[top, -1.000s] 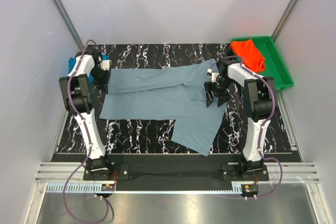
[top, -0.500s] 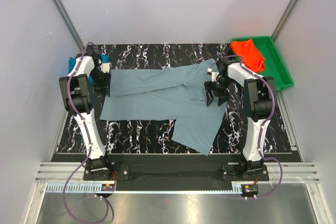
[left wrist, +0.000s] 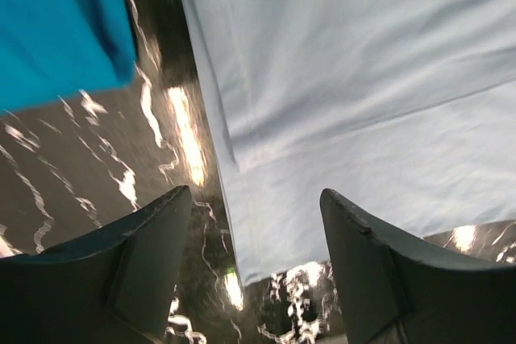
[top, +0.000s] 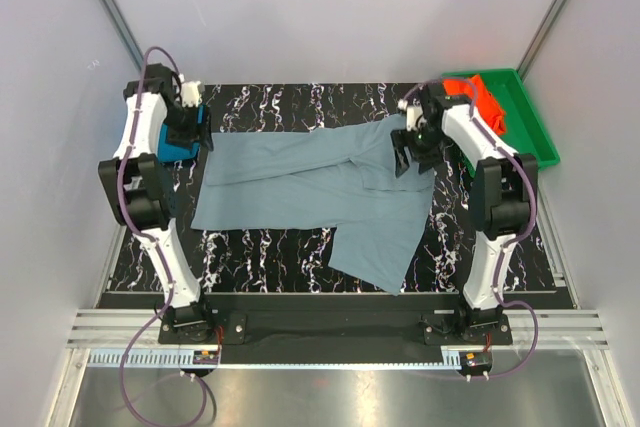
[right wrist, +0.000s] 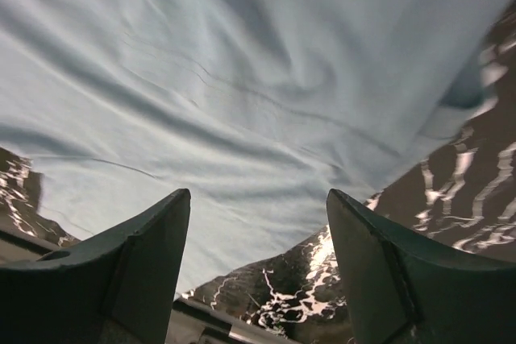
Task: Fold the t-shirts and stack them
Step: Fold the tshirt
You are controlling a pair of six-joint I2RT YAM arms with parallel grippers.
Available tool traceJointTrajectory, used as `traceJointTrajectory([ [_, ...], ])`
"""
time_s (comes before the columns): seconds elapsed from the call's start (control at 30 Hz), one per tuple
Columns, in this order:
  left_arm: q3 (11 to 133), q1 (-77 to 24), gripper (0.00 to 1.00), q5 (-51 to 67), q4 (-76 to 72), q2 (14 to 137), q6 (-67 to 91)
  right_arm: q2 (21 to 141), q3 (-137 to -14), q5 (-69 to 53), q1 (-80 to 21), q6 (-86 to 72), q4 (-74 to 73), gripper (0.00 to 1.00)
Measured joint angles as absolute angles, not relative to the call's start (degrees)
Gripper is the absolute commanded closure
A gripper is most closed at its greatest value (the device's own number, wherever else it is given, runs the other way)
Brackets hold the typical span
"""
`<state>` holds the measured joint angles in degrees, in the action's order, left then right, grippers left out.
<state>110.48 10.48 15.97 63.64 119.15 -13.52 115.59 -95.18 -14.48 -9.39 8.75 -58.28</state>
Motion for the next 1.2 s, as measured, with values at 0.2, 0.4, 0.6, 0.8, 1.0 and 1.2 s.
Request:
traceJointTrajectory([
  [0.2,116.7,8.0,0.29,18.2,61.6,121.5,-12.5,114.9,-107.2,-15.5,-9.3,8.6,-56.9,0.23],
  [0.4,122.1,4.6,0.29,18.8,59.7,129.7,-12.0,121.1,-116.3,-15.5,-9.2,8.4,-53.6,0.23],
  [0.6,123.3,2.8,0.29,18.5,59.2,133.7,-11.8,128.4,-119.1,-13.9,-8.1,8.6,-53.1,0.23],
  [0.8,123.7,2.4,0.29,18.0,58.7,134.2,-11.5,130.1,-119.6,-11.5,-6.4,9.0,-53.1,0.23],
  [1.0,124.0,2.2,0.30,17.8,58.5,134.2,-11.2,127.5,-113.7,-10.0,-5.0,9.3,-52.4,0.23],
  [1.2,124.0,1.1,0.31,18.0,58.4,134.1,-10.6,121.1,-103.1,-9.9,-4.1,9.8,-54.0,0.24],
])
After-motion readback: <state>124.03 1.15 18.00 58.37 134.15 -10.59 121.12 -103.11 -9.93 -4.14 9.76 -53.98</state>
